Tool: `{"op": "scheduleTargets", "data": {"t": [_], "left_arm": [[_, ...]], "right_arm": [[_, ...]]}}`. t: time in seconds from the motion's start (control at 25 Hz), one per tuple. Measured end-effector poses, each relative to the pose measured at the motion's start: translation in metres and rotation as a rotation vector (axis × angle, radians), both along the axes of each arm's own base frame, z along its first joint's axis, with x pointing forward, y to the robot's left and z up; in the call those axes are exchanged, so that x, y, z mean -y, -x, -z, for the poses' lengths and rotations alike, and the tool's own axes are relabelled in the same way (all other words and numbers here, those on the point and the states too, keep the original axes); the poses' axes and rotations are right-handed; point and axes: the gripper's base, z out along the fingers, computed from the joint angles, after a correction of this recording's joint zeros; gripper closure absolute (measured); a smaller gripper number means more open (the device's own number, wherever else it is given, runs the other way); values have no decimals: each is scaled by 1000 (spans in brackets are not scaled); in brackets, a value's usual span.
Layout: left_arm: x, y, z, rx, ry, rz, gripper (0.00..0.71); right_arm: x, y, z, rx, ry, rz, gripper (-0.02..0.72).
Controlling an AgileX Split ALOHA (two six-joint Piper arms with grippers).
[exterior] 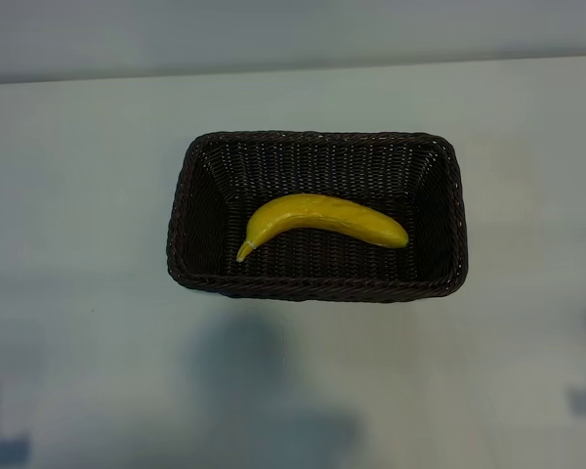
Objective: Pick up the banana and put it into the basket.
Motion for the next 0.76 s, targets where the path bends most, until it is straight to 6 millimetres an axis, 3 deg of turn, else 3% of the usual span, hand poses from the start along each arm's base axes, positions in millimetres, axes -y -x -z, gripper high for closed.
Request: {"op": "scheduleTargets", "data": {"t": [0.28, 0.76], "left_arm": [[0, 0, 0, 0, 2, -1, 151], [0, 0, 0, 0, 1, -1, 151]], "right_arm": [[-1, 30, -2, 200, 4, 0, 120], [-1, 30, -2, 202, 4, 1, 120]]}}
